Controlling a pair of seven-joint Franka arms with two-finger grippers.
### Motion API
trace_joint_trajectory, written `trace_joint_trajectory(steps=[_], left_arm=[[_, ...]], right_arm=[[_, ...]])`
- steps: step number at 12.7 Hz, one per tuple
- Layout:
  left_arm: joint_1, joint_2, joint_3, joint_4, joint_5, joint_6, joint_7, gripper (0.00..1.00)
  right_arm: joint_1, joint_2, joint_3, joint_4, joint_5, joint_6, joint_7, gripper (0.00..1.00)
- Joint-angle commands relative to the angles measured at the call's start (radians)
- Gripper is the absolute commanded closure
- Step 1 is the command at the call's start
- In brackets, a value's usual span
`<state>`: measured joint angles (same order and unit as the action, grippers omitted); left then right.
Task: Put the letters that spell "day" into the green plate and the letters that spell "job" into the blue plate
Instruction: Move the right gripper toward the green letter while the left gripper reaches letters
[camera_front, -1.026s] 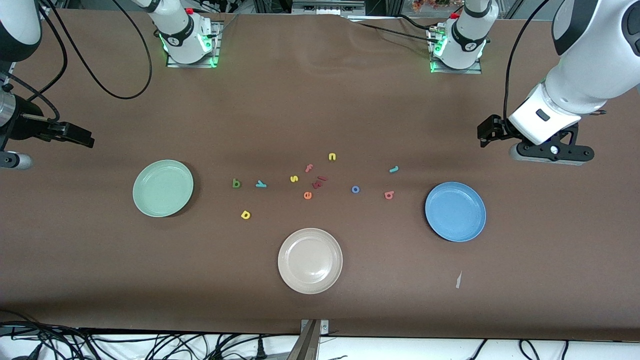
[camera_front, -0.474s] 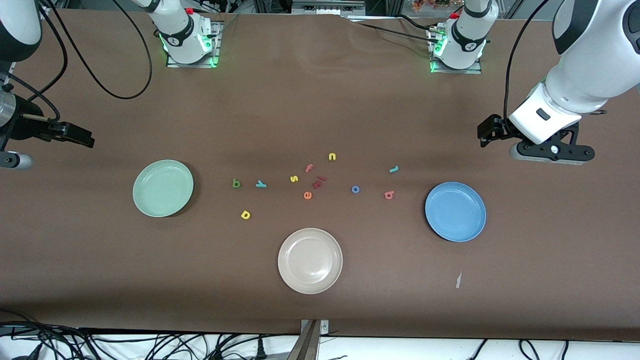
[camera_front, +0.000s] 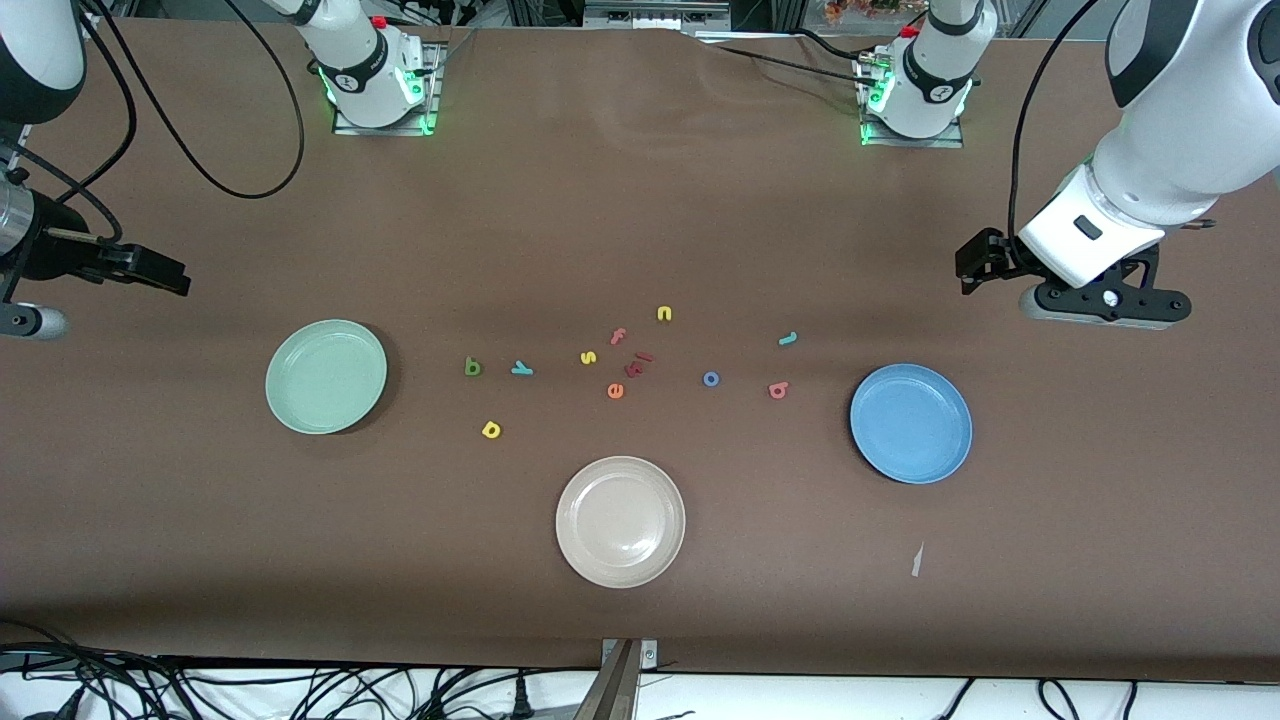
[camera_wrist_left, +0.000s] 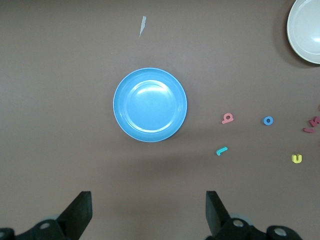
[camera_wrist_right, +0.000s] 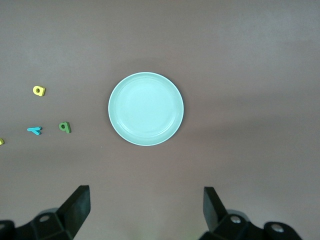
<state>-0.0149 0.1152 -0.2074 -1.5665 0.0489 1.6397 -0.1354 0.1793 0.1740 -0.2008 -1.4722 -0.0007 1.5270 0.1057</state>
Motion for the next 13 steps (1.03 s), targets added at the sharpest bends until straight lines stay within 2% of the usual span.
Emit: trace_joint_trajectory(steps=[1,10,13], left_arm=[[-0.008,0.012,0.002,0.031,0.025,-0.020,0.014,0.00],[-0.008,0.012,0.002,0.031,0.023,-0.020,0.014,0.00],[-0.008,0.012,0.002,0.031,0.022,-0.020,0.014,0.00]], right_arm=[[0.008,-0.005,-0.002,-0.008,0.015,0.005,0.002,0.00],[0.008,0.001,0.001,-0.008,0.016,0.002,0.003,0.00],[0.044,0.045,0.003,-0.002,0.019,0.008,0.005,0.00]])
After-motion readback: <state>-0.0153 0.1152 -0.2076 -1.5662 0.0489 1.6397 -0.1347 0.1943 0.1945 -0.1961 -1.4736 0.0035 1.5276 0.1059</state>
